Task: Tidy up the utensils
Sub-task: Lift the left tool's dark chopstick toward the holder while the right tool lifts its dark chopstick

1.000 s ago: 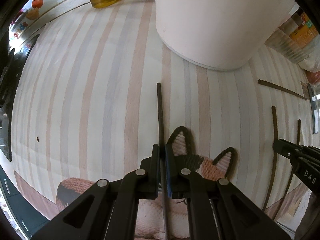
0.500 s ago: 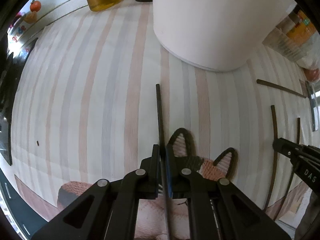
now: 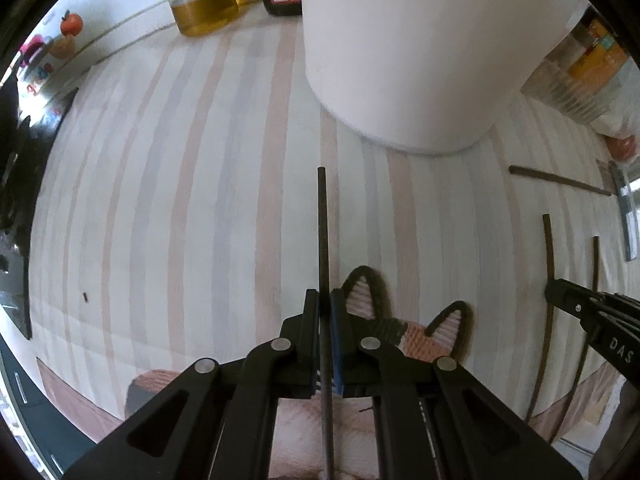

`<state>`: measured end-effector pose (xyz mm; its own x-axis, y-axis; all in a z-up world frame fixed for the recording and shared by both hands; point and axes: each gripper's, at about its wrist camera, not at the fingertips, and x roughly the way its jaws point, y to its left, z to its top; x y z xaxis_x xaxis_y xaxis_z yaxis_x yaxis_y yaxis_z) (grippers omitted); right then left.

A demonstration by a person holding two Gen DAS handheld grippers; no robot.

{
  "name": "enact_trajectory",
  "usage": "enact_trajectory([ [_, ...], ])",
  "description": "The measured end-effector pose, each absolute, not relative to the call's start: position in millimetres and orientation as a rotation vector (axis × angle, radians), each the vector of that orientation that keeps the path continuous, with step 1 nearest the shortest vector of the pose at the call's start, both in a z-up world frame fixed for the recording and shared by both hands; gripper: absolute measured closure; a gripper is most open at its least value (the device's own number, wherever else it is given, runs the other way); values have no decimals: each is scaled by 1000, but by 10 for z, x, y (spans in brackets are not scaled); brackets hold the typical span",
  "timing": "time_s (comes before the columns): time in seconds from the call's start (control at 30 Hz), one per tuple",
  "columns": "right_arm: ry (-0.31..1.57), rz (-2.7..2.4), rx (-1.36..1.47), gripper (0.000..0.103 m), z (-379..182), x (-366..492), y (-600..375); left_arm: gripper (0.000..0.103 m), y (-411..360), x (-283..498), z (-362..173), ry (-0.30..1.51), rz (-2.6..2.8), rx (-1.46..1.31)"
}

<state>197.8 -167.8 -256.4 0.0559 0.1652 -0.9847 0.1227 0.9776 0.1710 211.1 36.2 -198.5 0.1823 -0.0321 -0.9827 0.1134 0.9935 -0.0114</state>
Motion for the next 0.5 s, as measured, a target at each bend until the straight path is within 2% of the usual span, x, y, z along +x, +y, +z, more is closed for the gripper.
enact_trajectory([
  [0.27,1392,63,327,97,-2225,1826,-1713,100,441,2020,-1519,1291,-140,28],
  [0.5,1298,108,295,97,-1961,1766,-1603,100,536,1958,-1102,1203,-166,-6],
])
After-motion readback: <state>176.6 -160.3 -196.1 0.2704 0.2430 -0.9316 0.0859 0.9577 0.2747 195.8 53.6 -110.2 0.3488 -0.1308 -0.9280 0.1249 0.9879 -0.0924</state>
